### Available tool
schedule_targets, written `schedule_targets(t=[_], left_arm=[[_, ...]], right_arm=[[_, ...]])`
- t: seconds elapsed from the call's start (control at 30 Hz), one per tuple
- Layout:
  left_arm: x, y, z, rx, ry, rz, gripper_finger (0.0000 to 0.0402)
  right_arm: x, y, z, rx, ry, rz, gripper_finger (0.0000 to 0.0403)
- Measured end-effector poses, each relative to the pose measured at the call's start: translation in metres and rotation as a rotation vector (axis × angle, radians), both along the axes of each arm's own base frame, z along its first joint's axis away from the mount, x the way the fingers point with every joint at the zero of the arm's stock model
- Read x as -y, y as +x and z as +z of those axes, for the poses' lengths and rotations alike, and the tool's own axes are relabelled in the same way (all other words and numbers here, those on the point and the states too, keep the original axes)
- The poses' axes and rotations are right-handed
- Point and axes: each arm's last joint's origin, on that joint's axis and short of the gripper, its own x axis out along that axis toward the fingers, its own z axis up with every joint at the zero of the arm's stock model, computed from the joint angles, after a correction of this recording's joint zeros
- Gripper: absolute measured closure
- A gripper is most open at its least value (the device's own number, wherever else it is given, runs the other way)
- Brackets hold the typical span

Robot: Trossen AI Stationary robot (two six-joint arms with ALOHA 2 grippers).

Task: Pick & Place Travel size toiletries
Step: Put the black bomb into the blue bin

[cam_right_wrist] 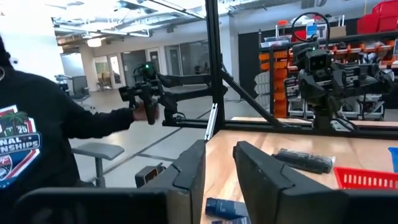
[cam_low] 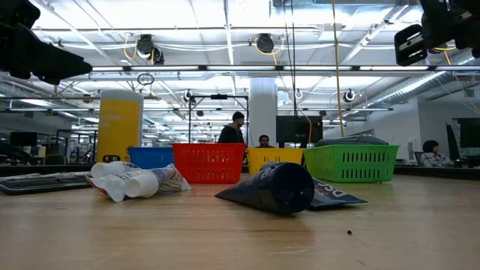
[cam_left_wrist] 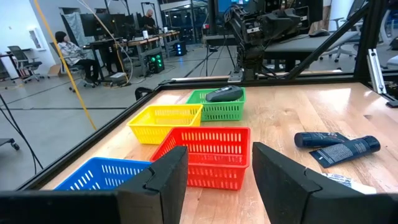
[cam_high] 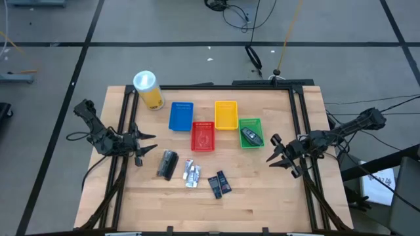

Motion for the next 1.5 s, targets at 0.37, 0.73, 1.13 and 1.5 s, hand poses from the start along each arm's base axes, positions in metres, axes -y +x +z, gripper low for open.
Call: schedule_targets(t=[0.37, 0.73, 1.13, 1.5], left_arm=[[0.0, 0.0, 0.003, 0.026, -0.028, 0.0, 0.0222], [0.0, 0.0, 0.004, 0.031, -0.04, 0.0, 0.0222], [0.0, 0.0, 0.005, 0.044, -0.06, 0.001, 0.0222], [0.0, 0.0, 0.005, 0.045, -0.063, 0.001, 0.0222]], right_arm=[[0.001, -0.002, -0.001, 0.021, -0.068, -0.012, 0.0358], [0.009, -0.015, 0.0, 0.047, -0.088, -0.049, 0.0401], [0.022, -0.025, -0.001, 0.046, -0.074, -0.165, 0.0402], [0.031, -0.022, -0.006, -0.004, -0.098, -0.264, 0.0402]])
